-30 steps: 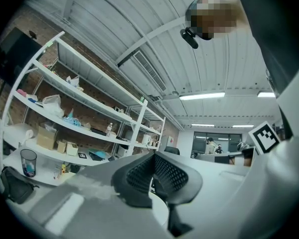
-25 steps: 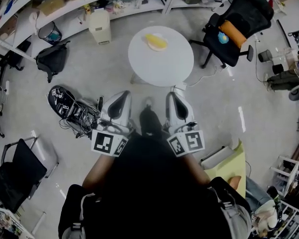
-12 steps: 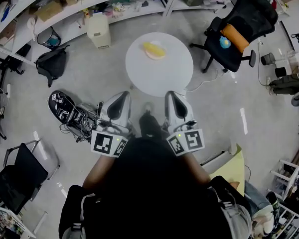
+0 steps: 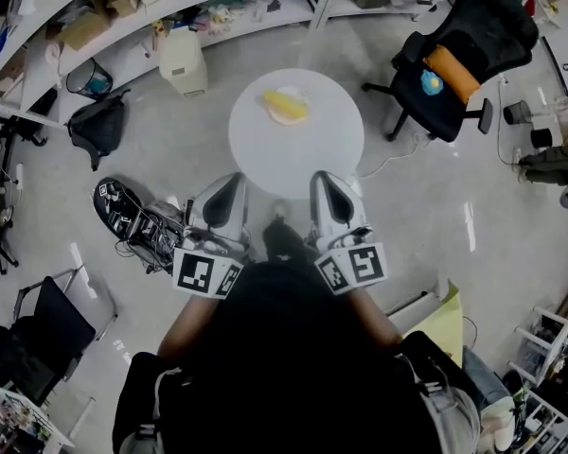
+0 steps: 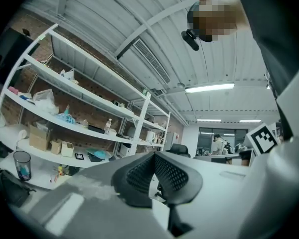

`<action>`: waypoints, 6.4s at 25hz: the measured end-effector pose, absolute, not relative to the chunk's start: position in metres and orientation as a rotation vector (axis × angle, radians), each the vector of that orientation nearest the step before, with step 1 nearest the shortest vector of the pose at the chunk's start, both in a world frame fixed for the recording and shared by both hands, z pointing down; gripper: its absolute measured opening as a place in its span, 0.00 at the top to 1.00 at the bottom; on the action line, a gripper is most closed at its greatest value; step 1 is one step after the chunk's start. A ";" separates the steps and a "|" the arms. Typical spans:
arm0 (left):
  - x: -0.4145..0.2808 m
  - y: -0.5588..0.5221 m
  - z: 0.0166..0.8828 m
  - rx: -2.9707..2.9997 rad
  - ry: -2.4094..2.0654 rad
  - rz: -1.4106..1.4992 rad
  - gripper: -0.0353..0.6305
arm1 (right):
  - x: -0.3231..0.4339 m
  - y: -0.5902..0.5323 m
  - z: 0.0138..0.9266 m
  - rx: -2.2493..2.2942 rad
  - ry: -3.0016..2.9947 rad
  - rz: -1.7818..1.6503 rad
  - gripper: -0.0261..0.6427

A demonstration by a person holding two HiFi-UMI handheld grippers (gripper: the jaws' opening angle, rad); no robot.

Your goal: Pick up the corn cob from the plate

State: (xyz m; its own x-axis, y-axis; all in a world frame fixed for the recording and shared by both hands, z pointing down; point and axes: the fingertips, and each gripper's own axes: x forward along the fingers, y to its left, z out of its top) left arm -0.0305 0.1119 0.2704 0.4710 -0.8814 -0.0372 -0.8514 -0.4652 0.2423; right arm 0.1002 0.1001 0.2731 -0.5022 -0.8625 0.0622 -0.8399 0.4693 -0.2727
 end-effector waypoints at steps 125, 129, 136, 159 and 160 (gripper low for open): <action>-0.045 -0.173 0.525 2.162 -1.295 -0.072 0.94 | 0.060 -0.173 0.700 -1.082 4.008 -0.667 0.53; -0.048 -0.171 0.530 2.154 -1.290 -0.066 0.94 | 0.059 -0.176 0.706 -1.068 4.035 -0.666 0.53; -0.051 -0.170 0.532 2.148 -1.296 -0.064 0.94 | 0.061 -0.180 0.717 -1.000 4.114 -0.653 0.52; -0.057 -0.166 0.540 2.128 -1.291 -0.076 0.94 | 0.062 -0.180 0.745 -0.891 4.161 -0.815 0.56; -0.057 -0.165 0.540 2.127 -1.291 -0.076 0.94 | 0.062 -0.180 0.745 -0.885 4.158 -0.820 0.56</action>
